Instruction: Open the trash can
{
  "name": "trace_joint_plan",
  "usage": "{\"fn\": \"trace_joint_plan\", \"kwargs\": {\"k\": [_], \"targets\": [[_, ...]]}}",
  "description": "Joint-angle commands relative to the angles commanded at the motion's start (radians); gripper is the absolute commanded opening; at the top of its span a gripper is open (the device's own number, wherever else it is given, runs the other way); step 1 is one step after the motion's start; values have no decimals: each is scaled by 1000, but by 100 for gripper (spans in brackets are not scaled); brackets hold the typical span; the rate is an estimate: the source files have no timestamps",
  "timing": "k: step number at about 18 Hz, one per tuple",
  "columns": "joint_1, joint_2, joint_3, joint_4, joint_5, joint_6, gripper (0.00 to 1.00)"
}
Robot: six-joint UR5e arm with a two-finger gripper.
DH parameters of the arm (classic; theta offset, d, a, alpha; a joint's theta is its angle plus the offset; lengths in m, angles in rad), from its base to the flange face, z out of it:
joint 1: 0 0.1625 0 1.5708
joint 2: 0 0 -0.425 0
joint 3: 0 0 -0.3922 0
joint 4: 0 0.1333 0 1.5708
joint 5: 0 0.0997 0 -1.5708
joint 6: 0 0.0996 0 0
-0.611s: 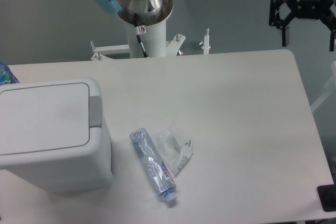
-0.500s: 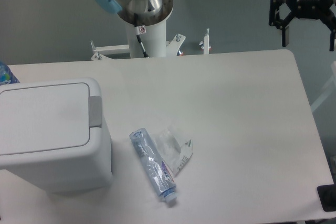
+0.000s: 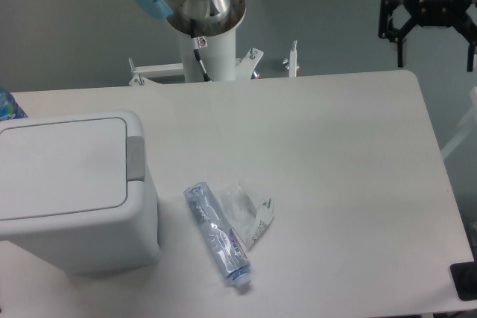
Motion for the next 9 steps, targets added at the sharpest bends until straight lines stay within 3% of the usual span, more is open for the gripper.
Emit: {"fn": "trace_joint_plan", "kwargs": {"k": [2, 9], "targets": [[-11, 2, -14, 31, 2, -86, 100], [-139, -5, -17, 31, 0, -382, 100]]}}
